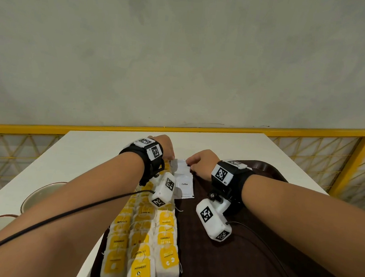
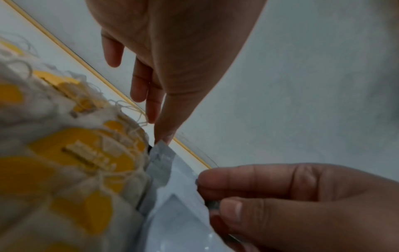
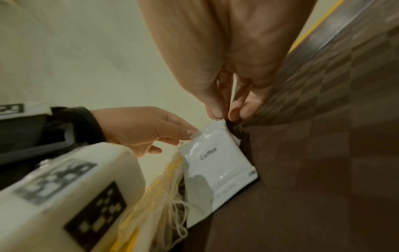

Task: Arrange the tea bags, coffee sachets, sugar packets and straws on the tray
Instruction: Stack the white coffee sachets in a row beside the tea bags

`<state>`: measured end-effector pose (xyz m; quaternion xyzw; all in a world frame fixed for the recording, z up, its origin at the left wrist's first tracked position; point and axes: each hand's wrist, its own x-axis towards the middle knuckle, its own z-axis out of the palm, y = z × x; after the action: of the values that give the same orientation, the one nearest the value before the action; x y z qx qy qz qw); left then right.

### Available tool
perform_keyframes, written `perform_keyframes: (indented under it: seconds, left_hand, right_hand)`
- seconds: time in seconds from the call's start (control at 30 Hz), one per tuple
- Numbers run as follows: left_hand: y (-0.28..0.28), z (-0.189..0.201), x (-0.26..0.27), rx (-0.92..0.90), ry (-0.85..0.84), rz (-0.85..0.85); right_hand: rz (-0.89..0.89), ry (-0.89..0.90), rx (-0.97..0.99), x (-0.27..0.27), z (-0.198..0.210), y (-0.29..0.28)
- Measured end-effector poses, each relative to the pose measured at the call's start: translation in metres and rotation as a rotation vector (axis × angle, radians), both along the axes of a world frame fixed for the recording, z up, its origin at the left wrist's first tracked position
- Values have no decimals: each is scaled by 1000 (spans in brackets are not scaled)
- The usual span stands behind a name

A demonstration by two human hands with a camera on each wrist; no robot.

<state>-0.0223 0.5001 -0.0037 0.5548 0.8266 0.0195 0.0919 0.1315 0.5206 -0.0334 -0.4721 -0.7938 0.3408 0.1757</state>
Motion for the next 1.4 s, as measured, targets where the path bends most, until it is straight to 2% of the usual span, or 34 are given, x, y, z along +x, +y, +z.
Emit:
perform_keyframes:
  seconds: [0.3,0.57,0.77,0.97,1.2,1.4]
  left_hand:
    - [1,-1,0,32,-41,2]
    - [-26,18,-22,193,-178,63]
    - [-59,16,-36,233,-278,127]
    - [-85,6,-39,224,-321,163]
    - [-91,0,-35,309,-363,115]
    - [-87,0,-28,295,-347,105]
  right_hand:
    - [-3,1,-2,-3,-3,2]
    - [-71,125,-142,-4,-8,-1]
    - [-36,27,-76,-3,1,-10]
    - [-36,28,-130,5,3,-19]
    - [-30,-14,-71,22,-12,-37]
    - [27,-71,-35,24,-2,-40]
